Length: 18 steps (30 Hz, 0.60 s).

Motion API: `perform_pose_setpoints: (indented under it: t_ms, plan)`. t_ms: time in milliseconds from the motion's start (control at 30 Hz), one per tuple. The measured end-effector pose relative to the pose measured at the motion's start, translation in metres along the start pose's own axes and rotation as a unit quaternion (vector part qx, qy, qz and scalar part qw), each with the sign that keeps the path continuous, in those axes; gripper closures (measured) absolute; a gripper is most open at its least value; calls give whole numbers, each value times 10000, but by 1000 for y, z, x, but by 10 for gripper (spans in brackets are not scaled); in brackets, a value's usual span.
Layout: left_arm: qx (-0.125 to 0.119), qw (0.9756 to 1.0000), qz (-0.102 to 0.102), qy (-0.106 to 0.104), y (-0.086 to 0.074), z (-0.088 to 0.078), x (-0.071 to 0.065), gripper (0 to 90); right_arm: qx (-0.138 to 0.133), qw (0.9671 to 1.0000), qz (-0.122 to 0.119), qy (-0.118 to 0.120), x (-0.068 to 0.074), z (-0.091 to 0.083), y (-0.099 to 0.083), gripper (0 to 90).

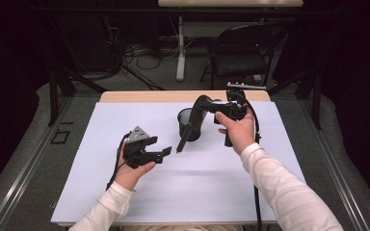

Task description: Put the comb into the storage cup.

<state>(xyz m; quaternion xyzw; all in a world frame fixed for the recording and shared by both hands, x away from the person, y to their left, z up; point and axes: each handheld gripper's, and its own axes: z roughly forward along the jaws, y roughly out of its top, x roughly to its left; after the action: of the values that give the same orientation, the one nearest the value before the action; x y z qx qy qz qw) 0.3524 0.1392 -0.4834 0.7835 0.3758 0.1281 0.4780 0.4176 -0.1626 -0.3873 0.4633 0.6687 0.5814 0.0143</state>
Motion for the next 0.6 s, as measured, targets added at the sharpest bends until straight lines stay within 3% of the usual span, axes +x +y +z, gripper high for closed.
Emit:
perform_pose_setpoints:
  t_ms: [333, 600]
  plan:
    - [59, 10000, -57, -50, 0, -5, 3, 284, -40, 9995, -294, -109, 8, -1, 7, 864]
    - [79, 9997, -198, -84, -1, -9, 7, 276, -55, 9992, -361, -183, 7, -4, 12, 864]
